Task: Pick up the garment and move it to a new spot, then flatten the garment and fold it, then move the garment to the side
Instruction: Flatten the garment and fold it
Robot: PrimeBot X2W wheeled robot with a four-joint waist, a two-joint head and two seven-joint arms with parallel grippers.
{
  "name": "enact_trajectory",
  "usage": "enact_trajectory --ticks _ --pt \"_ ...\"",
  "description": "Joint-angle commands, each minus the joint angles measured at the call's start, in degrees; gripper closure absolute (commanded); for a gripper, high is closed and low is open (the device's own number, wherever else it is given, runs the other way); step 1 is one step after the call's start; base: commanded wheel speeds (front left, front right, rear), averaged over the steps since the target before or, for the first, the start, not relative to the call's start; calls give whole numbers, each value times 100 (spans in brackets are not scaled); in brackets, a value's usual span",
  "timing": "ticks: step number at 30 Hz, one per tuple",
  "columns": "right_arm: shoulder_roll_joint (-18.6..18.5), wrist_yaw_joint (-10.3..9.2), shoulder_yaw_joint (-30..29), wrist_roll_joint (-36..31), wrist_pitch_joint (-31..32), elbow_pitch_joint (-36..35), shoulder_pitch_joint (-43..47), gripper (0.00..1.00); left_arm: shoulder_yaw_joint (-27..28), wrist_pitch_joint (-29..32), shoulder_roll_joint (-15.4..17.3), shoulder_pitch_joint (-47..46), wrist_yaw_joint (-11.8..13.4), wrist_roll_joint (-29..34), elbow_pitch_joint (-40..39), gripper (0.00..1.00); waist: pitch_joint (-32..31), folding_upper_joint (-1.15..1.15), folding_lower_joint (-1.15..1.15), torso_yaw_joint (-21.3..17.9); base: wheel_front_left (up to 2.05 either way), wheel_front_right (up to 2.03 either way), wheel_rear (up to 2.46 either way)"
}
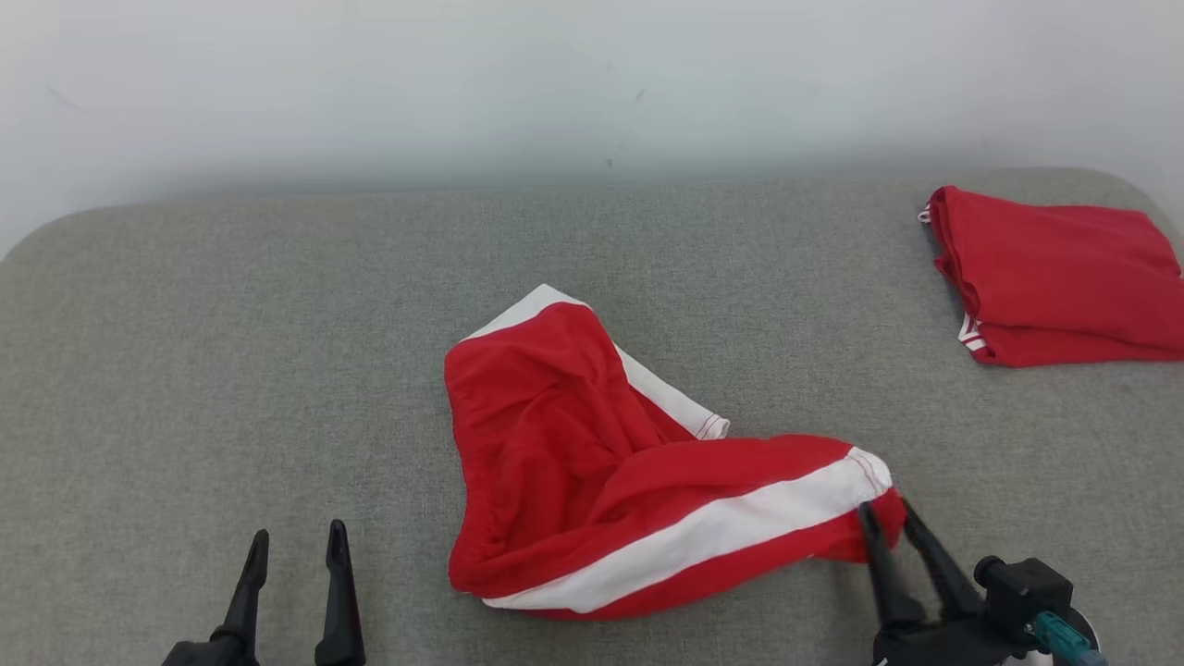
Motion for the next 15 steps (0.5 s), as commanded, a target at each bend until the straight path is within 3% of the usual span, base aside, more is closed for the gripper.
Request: enact_trajectory --ticks 1,15 --pt "40 -16 -53 -68 -28 -27 78 0 8 -18 -3 64 11 -6 11 0 -32 0 0 -14 0 0 0" --pt "419 -16 -400 -445 -53 -1079 369 0 147 -17 -3 201 -86 121 61 0 -308 0 0 -46 0 0 0"
